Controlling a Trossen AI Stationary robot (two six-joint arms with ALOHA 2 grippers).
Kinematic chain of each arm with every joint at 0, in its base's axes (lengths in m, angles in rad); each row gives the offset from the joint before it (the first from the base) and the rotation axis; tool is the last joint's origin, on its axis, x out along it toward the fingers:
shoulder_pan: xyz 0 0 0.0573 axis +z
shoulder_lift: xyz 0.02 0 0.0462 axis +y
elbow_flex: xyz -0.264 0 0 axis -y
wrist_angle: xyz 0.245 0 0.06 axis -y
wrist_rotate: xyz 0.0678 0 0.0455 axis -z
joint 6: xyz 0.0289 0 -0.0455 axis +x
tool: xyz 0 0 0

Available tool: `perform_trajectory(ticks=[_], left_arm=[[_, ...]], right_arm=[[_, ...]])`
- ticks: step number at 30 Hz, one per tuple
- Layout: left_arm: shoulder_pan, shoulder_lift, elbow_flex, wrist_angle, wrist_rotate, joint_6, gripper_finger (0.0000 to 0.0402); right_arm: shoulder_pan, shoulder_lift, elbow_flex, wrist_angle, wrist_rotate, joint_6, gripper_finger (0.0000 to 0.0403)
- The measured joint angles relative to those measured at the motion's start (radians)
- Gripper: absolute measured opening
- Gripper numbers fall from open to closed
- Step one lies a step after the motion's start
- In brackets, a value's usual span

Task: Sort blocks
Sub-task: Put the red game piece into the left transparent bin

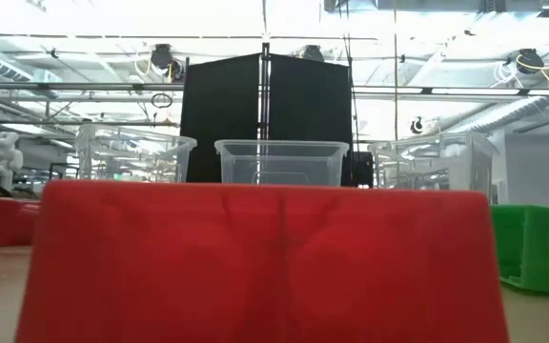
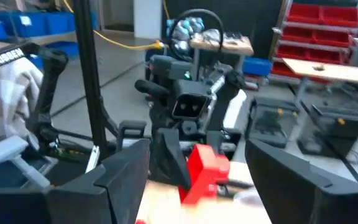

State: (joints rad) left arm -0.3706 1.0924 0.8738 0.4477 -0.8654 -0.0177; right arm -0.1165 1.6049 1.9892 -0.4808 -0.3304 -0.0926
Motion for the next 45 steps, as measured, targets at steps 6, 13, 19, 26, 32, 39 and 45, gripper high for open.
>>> perform_trajectory(ticks=[6,13,19,26,32,39,45], left_arm=[[0.001,0.000,0.000,0.052,0.035,0.111,0.0143],[0.001,0.001,-0.001,0.055,0.045,0.117,0.0143],[0.002,0.001,-0.002,0.070,0.039,0.156,0.0143],[0.002,0.001,-0.002,0.068,0.046,0.161,0.0144],[0.003,0.001,-0.002,0.068,0.045,0.164,0.0145],[0.003,0.001,-0.002,0.068,0.045,0.175,0.0145],[0.003,0.001,-0.002,0.068,0.041,0.184,0.0146]], right_arm=[[0.001,0.090,0.000,0.172,-0.046,0.025,0.0260],[0.001,0.177,0.000,0.249,-0.098,0.030,0.0261],[0.000,0.214,0.000,0.238,-0.124,0.057,0.0261],[-0.017,0.205,0.000,0.235,-0.147,0.049,0.0285],[-0.027,0.186,0.000,0.216,-0.142,0.048,0.0330],[-0.021,0.206,0.000,0.184,-0.015,0.025,0.0352],[-0.019,0.218,0.000,0.182,-0.010,0.029,0.0353]])
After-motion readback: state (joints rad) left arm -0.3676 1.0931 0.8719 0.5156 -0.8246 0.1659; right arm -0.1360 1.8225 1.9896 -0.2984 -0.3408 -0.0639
